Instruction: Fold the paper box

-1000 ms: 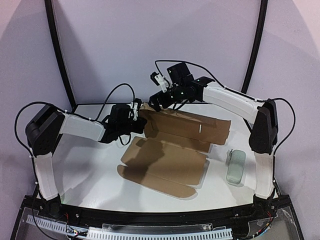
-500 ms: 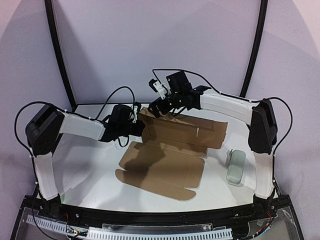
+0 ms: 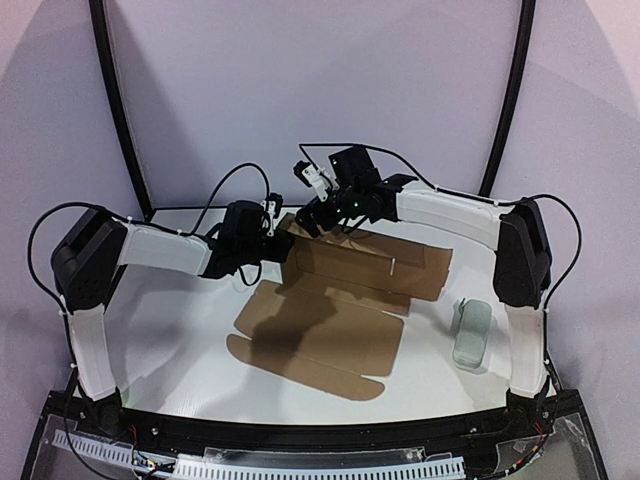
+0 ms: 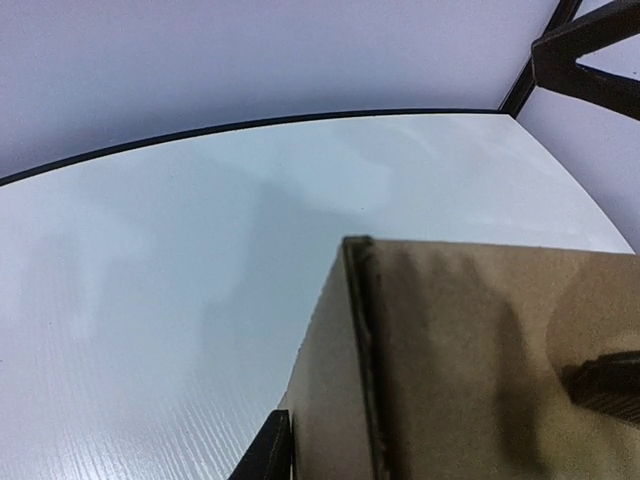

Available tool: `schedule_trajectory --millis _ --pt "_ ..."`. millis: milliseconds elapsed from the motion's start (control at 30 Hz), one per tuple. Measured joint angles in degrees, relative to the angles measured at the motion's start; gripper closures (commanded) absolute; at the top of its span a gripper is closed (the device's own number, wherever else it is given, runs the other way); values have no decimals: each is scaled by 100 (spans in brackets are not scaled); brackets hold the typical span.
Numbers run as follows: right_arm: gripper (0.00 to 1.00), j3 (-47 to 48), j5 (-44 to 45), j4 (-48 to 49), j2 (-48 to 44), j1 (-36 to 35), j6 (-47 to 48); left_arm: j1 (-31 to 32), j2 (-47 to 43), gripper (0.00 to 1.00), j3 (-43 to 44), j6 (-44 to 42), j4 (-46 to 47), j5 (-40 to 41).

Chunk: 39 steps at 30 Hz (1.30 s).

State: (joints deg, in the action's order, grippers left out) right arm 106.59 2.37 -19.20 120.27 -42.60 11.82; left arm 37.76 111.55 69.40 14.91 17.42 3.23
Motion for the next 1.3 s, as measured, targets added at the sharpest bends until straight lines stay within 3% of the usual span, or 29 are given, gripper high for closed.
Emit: schedule_trajectory --millis 267,700,1033,1300 --pt "2 63 -22 -56 16 -17 -35 3 169 98 -8 -152 352 334" --pt "2 23 -2 17 22 -25 -142 198 202 99 54 -250 270 1260" --pt "2 20 214 55 -13 -25 -403 224 227 99 275 -180 -139 1360" --pt "2 -16 321 -480 -359 -6 -131 200 225 96 344 -138 -296 1363"
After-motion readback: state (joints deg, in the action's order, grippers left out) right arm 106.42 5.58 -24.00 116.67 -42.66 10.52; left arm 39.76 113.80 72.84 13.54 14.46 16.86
